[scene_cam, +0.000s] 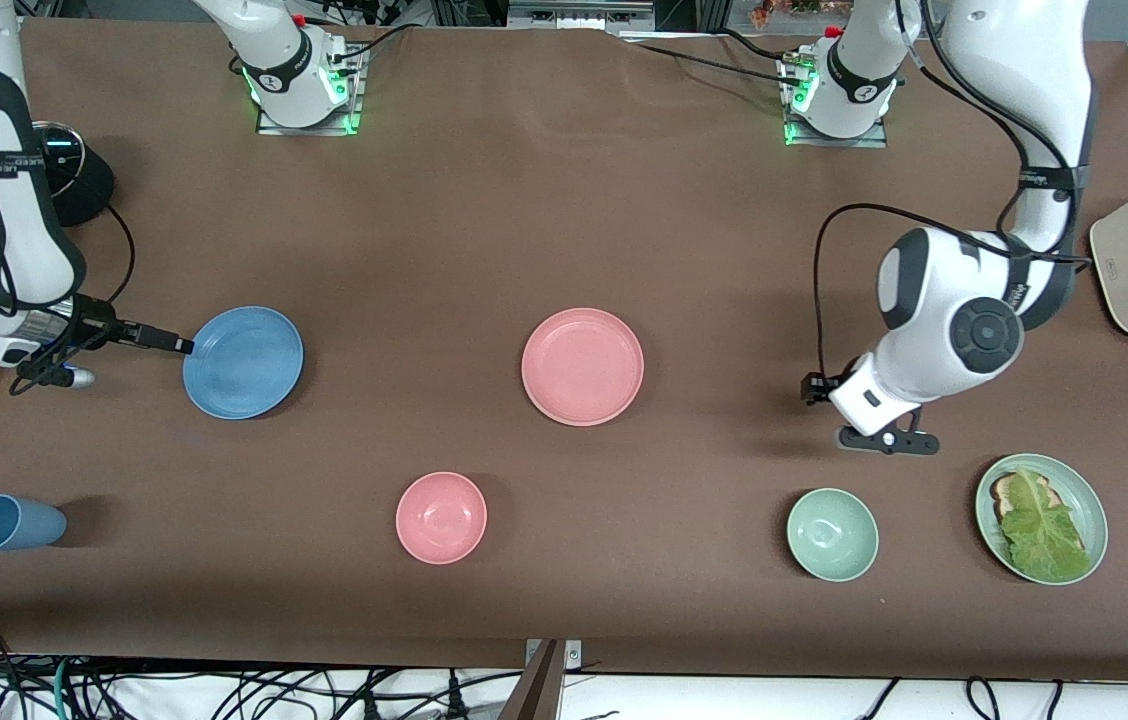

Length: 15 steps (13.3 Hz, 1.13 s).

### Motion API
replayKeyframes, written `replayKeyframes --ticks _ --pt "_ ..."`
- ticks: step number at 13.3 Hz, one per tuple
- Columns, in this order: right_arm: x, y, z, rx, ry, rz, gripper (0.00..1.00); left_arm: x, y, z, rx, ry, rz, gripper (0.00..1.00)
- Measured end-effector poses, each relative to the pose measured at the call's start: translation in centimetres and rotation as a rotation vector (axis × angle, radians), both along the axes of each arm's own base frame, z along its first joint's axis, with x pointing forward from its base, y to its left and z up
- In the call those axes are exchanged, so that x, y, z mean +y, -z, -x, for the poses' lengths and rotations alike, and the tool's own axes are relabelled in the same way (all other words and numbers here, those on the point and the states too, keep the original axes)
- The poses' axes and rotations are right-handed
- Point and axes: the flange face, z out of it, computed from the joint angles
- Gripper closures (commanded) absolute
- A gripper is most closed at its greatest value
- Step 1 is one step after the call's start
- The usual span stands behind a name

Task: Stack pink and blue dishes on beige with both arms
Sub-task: 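Grasp the blue plate rim with the right gripper while the left gripper withdraws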

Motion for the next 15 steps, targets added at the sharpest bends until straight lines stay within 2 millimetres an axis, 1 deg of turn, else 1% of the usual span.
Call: replayKeyframes --ticks 2,4,5,6,7,9,10,11,13,15 --pt "-0.1 1.1 0.1 -0.019 0.013 -0.040 0.00 2.9 0.0 -0.4 0.000 -0.025 0.001 0.01" --pt "-0.4 2.3 0.3 -0.037 0.039 -0.084 0.02 6.0 0.0 -0.7 -0.003 -0.010 0.007 0.01" --pt "-0.6 2.9 0.4 -0.044 0.048 -0.101 0.09 7.4 -0.1 -0.8 -0.006 0.000 0.009 0.01" --pt "-0.7 3.5 0.5 -0.046 0.052 -0.112 0.26 8.6 -0.2 -0.9 -0.009 0.007 0.012 0.01" --pt "-0.7 4.0 0.6 -0.048 0.050 -0.120 0.46 9.5 -0.2 -0.9 -0.010 0.012 0.013 0.01" --pt "-0.8 4.9 0.7 -0.052 0.045 -0.132 0.77 10.5 -0.2 -0.9 -0.011 0.015 0.015 0.01" --pt "-1.0 5.1 0.8 -0.051 0.044 -0.133 0.92 10.6 -0.2 -0.9 -0.012 0.015 0.015 0.01" --pt "-1.1 5.2 0.8 -0.052 0.044 -0.133 1.00 10.5 -0.4 -0.9 -0.012 0.018 0.017 0.00" --pt "-1.2 5.3 0.7 -0.052 0.043 -0.132 1.00 10.0 -1.8 -0.7 0.006 0.026 0.028 0.00" --pt "-1.0 5.3 0.6 -0.056 0.038 -0.135 1.00 9.6 -4.7 -0.5 0.047 0.036 0.046 0.00"
